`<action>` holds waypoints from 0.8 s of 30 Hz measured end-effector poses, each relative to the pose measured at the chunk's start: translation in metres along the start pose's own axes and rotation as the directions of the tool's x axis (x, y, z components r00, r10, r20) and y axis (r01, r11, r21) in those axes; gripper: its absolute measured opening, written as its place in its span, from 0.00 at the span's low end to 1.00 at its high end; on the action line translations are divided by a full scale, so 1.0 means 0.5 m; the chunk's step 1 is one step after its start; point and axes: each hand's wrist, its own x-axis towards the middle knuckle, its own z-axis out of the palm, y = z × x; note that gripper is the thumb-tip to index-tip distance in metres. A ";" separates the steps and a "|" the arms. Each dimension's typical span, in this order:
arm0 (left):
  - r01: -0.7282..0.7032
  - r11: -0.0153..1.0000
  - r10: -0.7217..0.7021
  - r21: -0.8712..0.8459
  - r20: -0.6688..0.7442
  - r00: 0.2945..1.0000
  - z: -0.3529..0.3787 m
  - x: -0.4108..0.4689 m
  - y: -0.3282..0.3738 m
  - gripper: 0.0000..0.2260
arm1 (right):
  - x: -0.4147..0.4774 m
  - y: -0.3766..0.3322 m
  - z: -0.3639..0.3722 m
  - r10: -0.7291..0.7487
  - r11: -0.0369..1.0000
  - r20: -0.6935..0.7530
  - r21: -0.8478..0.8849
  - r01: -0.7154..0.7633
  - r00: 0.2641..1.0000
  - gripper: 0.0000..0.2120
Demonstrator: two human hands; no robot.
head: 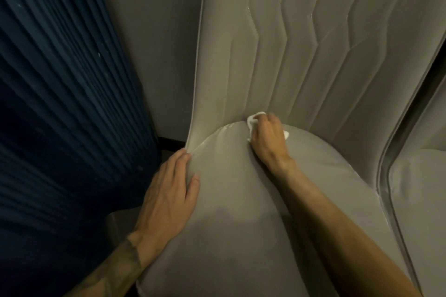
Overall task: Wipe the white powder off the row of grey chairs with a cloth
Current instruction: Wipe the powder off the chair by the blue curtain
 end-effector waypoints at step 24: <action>-0.020 1.000 0.021 0.022 -0.011 1.000 -0.008 0.002 0.004 0.22 | -0.008 -0.078 0.087 -0.158 0.986 -0.076 0.038 0.161 0.984 0.09</action>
